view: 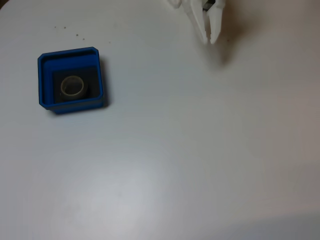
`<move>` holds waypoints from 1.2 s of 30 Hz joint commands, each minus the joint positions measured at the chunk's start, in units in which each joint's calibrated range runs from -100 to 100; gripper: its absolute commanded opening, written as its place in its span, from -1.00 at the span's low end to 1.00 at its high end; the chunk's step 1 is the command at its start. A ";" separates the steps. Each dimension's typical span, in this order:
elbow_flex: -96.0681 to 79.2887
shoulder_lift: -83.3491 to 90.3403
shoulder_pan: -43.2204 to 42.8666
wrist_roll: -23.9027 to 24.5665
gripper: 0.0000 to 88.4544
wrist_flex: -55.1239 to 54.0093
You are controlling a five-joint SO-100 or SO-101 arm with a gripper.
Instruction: Pick the black tape roll and drop it in the blue box
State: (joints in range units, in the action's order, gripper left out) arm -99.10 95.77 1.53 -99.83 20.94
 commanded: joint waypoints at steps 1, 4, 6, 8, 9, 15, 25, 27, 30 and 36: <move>-0.90 3.15 0.08 -0.17 -0.98 -1.05; -0.90 3.15 0.08 -0.17 -0.98 -0.97; -0.90 3.15 0.08 -0.17 -0.98 -0.97; -0.90 3.15 0.08 -0.17 -0.98 -0.97; -0.81 3.15 0.08 -0.17 -0.98 -0.97; -0.81 3.15 0.27 -0.17 -0.98 -0.89; -0.90 3.15 0.27 -0.17 -0.98 -0.64; -0.90 3.15 0.27 0.36 -0.98 -0.64; -0.90 3.15 0.27 4.56 -0.98 -0.64; -0.90 3.06 0.27 6.67 -0.98 -0.64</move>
State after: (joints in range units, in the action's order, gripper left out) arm -99.10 95.77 1.53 -93.57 20.94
